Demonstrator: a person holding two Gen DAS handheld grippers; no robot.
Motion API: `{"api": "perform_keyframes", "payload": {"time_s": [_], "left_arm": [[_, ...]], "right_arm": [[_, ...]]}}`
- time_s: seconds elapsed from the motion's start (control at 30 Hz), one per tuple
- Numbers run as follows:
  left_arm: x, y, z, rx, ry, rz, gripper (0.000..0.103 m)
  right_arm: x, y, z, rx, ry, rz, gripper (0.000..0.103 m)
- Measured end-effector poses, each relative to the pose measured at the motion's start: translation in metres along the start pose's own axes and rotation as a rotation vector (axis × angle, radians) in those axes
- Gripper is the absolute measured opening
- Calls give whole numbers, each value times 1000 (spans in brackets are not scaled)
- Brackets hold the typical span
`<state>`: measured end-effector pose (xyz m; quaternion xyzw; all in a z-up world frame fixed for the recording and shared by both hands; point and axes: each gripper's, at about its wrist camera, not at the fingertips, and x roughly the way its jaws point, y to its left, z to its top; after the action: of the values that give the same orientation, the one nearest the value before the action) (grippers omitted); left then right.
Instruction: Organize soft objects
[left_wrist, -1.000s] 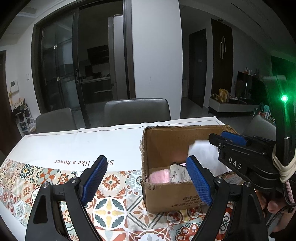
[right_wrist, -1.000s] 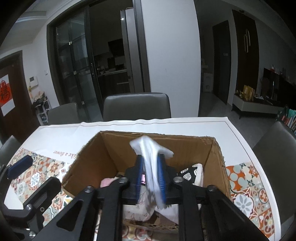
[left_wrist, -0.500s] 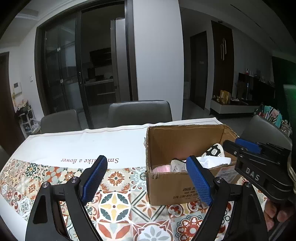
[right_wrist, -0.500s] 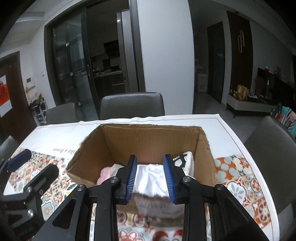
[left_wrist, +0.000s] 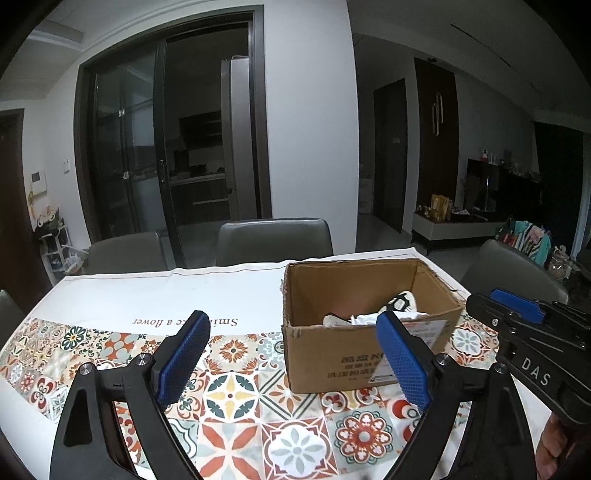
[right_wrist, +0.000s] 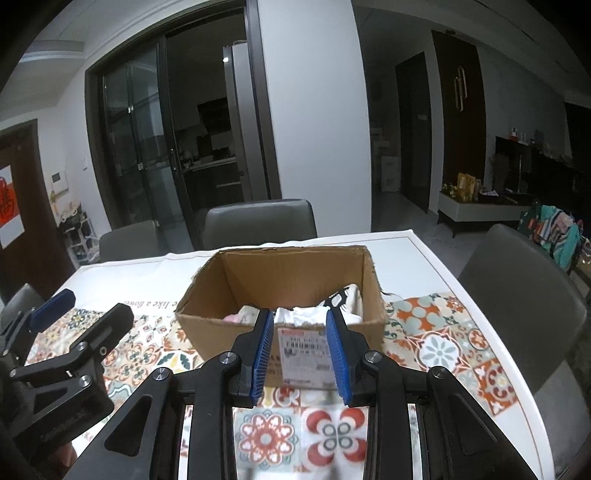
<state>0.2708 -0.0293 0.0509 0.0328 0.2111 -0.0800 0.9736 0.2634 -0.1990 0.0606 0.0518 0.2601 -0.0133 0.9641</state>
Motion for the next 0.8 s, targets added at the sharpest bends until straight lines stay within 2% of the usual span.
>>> {"api": "perform_keyframes", "payload": {"time_s": [0.17,0.27,0.37,0.5,0.8], "left_arm": [[-22,-4,-6,7,-11,-1,94],[-37,-7,-12,16,-17,0,94],[-50,-10,-17,23,-23,11,95],[-67,-14,-24,34,-27,14,96],[-105,-22,-42,28,-37,3,102]], "right_arm": [[-28,0,-9,-2,-14,-12,32],[-45,1,-15,-1,-30,-25,38],[-61,1,-24,-4,-37,-37,39],[-82,1,-33,-4,-57,-60,48],[-117,0,-58,-10,-65,-82,52]]}}
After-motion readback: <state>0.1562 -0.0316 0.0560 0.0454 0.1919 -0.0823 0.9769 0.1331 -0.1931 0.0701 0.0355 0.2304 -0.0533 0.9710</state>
